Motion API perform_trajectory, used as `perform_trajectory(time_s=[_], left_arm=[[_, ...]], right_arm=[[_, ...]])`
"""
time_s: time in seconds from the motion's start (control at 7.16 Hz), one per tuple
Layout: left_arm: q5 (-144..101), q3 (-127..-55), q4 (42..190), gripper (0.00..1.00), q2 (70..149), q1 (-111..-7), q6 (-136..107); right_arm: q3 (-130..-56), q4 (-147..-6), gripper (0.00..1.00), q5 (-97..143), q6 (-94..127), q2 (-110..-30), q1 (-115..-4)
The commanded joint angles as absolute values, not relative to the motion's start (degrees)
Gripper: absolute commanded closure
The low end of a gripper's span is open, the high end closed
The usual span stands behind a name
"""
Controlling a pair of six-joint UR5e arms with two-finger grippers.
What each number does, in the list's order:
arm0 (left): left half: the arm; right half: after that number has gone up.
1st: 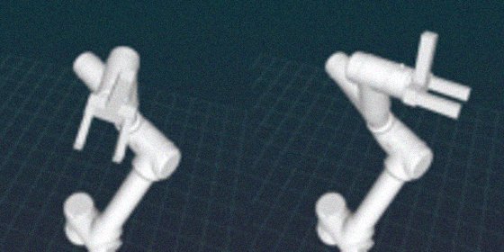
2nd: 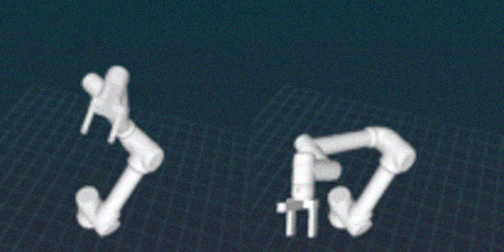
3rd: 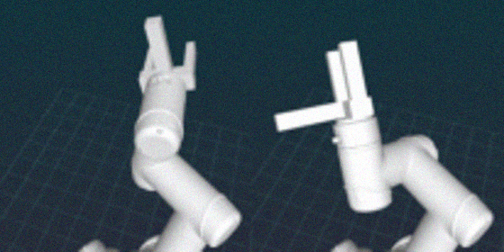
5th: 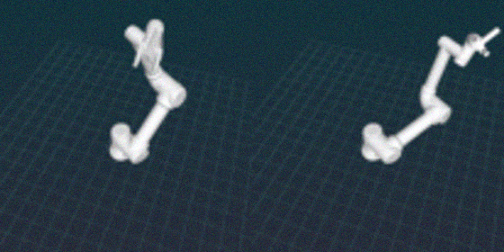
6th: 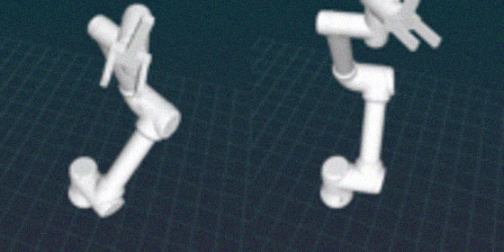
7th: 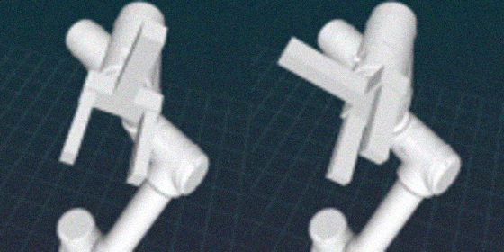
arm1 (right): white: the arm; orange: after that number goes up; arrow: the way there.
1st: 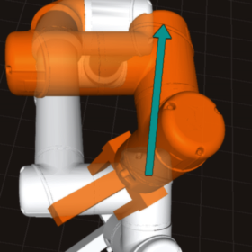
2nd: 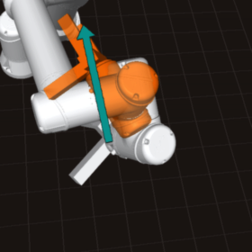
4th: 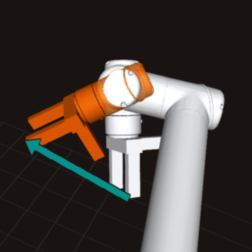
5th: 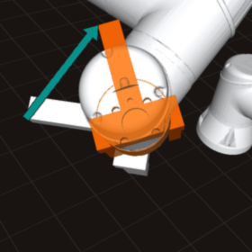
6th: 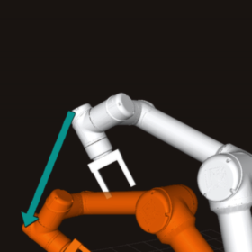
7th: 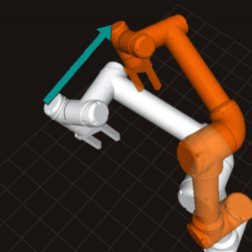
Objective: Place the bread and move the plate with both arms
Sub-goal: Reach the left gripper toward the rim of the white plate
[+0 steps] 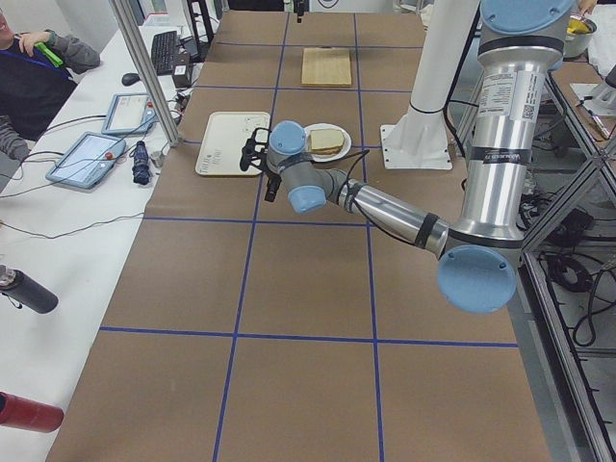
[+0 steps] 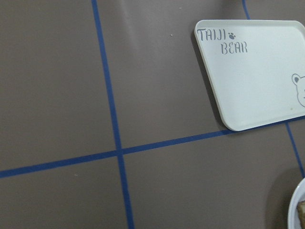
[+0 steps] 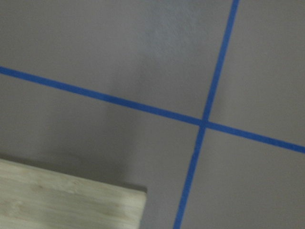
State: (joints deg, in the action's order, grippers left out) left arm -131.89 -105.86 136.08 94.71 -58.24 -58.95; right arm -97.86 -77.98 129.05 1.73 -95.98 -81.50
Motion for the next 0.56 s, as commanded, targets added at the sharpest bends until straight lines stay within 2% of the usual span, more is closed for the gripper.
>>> perform_trajectory(time_s=[0.0,0.42], left_arm=[[-130.4,-105.6,145.9,0.01,94.7,-50.6,-72.7],[-112.4,-104.4,151.0,0.01,94.8,-33.9,-81.6]], right_arm=[[-98.2,-79.1,0.00,129.2,-6.9,-101.7,-87.4],[-101.2,-88.9,0.00,131.5,-8.4,-99.3,-89.9]])
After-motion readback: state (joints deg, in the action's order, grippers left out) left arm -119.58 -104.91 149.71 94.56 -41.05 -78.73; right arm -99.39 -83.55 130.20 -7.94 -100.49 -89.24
